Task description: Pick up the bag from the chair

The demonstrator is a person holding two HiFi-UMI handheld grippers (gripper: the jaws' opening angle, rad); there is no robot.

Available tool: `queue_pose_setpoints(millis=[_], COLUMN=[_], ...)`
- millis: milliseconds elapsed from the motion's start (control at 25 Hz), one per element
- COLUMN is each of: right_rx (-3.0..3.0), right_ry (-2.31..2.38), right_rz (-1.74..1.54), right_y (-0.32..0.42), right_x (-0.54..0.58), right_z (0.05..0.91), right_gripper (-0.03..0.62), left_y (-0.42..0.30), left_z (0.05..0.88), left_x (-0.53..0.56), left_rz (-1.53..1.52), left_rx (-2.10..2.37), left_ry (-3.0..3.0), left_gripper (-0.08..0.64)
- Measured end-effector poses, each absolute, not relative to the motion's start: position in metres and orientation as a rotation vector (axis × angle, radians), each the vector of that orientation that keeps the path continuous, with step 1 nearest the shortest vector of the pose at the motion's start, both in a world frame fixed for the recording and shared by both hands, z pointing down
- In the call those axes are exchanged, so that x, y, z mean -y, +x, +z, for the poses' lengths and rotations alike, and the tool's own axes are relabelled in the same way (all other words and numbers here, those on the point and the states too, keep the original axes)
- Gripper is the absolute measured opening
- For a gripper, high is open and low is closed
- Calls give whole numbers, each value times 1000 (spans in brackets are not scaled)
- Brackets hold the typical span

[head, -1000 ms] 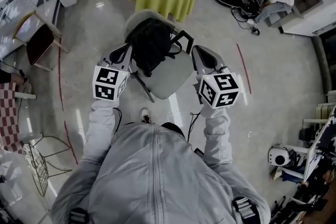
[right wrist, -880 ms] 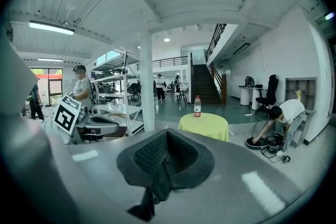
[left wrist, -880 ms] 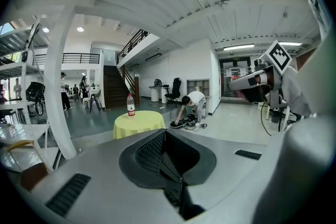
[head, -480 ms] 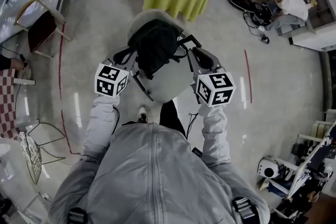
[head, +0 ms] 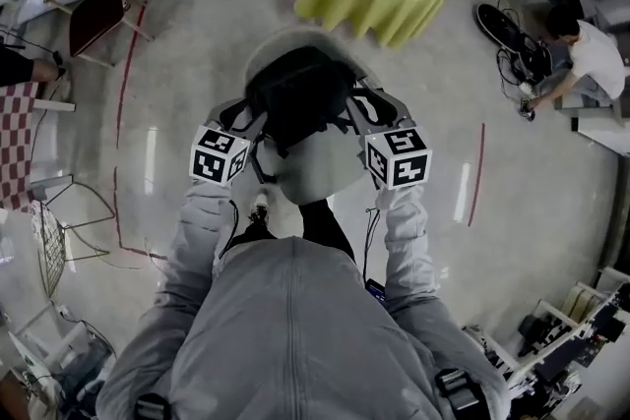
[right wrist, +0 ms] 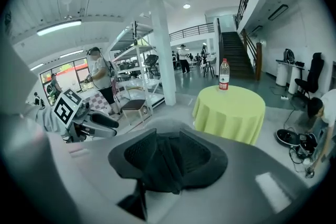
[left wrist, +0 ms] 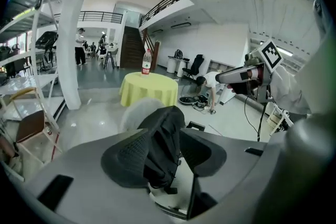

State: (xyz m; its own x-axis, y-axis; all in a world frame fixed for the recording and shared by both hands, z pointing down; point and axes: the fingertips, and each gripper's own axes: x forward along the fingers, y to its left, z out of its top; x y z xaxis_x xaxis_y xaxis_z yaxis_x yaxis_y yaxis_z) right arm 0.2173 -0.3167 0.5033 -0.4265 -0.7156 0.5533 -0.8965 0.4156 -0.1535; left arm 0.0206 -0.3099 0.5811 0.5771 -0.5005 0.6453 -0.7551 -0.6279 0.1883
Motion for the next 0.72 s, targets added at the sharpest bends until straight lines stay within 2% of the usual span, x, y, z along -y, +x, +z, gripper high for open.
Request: queue_pose_setpoints(millis=[400,720], right_rx=[2181,2127], right_ry=[1126,954], right_rz=[713,683], right_y=[230,225], right_x=[362,381], right_z=[616,693], right_gripper=[209,229], left_y=[22,13], left_z=[686,706], left_x=[306,320], left_rz=[867,872], left_rx=[1053,1277], left_ry=[2067,2017], left_gripper=[223,225])
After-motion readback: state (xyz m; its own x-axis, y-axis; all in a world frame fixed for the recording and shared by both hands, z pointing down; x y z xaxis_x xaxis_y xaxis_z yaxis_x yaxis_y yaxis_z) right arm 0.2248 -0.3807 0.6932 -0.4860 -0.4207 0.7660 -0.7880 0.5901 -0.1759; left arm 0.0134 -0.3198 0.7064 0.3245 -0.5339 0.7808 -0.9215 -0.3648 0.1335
